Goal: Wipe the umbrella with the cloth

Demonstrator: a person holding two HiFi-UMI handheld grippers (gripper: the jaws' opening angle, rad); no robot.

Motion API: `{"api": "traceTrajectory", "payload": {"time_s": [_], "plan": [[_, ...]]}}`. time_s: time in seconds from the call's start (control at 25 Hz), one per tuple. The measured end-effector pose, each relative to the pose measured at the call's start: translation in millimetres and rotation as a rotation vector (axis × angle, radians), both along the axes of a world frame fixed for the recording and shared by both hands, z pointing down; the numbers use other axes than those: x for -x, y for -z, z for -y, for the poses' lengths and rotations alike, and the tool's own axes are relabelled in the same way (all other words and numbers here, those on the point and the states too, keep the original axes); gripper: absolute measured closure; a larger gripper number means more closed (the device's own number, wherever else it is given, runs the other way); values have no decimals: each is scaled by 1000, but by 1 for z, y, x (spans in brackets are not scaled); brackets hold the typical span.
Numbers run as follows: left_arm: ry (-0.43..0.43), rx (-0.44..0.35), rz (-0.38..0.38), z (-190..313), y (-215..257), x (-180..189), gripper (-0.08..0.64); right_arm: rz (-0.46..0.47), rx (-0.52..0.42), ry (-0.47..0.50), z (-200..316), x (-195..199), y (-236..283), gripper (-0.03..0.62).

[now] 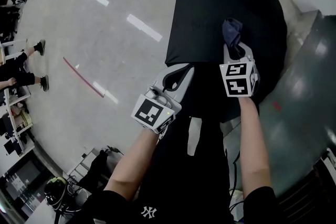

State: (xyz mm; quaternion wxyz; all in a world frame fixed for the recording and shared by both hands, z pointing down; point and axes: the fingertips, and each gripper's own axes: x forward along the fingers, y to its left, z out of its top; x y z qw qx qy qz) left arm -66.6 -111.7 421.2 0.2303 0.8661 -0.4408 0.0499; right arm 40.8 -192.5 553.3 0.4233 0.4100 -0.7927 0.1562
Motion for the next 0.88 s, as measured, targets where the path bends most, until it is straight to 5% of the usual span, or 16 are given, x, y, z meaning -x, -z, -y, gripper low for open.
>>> {"api": "traceTrajectory", "payload": {"time_s": [0.32,0.88], "plan": [[24,-3,-11,-6,2,37,560,22,30,91,-22,72,4,506],[54,-12,-22,-12,7,74,560,224,140,198,-61,163,12,506]]}}
